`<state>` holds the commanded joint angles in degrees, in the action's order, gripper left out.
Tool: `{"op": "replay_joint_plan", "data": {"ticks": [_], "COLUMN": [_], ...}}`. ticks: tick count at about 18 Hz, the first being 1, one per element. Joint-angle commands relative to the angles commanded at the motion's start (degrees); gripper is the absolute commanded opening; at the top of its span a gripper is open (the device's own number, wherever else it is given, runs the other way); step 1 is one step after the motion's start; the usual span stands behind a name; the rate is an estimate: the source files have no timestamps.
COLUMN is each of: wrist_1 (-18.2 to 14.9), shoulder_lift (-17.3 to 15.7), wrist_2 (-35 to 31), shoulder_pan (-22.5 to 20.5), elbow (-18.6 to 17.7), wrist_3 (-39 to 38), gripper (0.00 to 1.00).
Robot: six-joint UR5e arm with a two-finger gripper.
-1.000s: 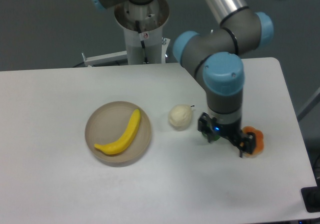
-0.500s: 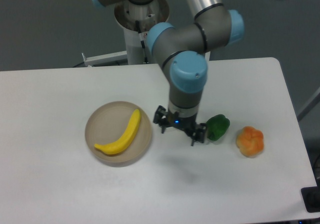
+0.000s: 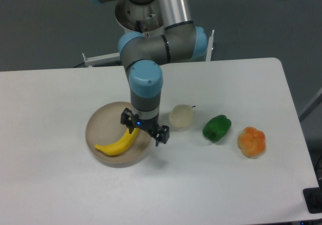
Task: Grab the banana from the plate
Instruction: 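Move the open gripper over the yellow banana on the plate and lower, then close the gripper around the middle of the yellow banana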
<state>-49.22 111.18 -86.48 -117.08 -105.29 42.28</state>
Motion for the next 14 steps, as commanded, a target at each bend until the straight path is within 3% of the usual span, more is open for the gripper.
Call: {"op": "replay_joint_plan", "data": {"ticks": [7,14], "wrist_1": [4.74,4.84], "shoulder_lift": [0.88,0.79], "wrist_2": [-0.53,-0.53], "shoulder_pan": [1.94,2.03], "elbow": [-3.69,-4.4], "wrist_3": [-1.06,-1.14], "gripper": [1.0,0.99]}}
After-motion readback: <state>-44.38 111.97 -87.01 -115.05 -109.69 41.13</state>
